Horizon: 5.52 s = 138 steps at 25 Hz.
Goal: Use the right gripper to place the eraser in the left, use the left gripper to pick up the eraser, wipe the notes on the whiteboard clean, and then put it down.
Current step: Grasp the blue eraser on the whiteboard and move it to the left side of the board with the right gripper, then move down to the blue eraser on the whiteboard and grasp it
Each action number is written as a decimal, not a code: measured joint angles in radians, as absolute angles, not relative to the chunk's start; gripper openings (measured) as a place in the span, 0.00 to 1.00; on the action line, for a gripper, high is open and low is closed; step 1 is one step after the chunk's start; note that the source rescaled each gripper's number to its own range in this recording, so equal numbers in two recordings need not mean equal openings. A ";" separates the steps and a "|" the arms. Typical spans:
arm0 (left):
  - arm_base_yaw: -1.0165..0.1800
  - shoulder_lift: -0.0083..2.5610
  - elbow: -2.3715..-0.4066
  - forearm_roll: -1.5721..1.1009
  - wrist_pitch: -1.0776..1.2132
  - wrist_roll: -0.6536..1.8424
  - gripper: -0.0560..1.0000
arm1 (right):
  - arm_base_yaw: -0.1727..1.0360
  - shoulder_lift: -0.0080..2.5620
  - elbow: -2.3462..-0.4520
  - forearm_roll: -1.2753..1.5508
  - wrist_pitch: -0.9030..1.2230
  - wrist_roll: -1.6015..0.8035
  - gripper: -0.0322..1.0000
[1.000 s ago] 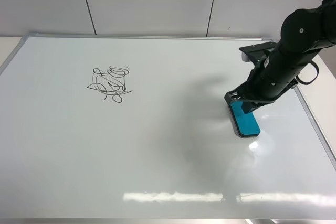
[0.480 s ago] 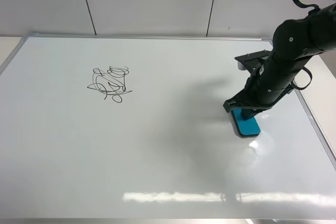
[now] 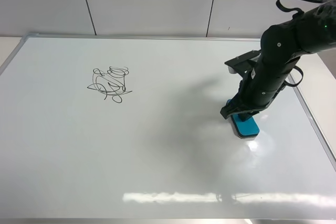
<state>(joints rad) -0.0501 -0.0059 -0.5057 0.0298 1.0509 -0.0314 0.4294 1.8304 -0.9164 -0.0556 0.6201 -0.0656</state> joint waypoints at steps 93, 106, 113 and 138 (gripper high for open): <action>-0.050 -0.006 -0.506 0.030 1.052 -0.031 1.00 | 1.077 2.328 -1.865 0.052 0.598 0.500 1.00; -0.050 -0.006 -0.506 0.030 1.052 -0.031 1.00 | 1.017 2.049 -1.790 -0.293 0.919 0.470 1.00; -0.050 -0.006 -0.506 0.030 1.052 -0.031 1.00 | 0.901 1.696 -1.448 -0.296 0.857 0.387 1.00; -0.050 -0.006 -0.506 0.030 1.052 -0.031 1.00 | 0.772 0.392 -0.924 -0.260 1.215 0.165 1.00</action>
<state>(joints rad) -0.0501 -0.0059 -0.5057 0.0297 1.0517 -0.0314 0.7716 0.3918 -0.9242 -0.2597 1.2151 0.1647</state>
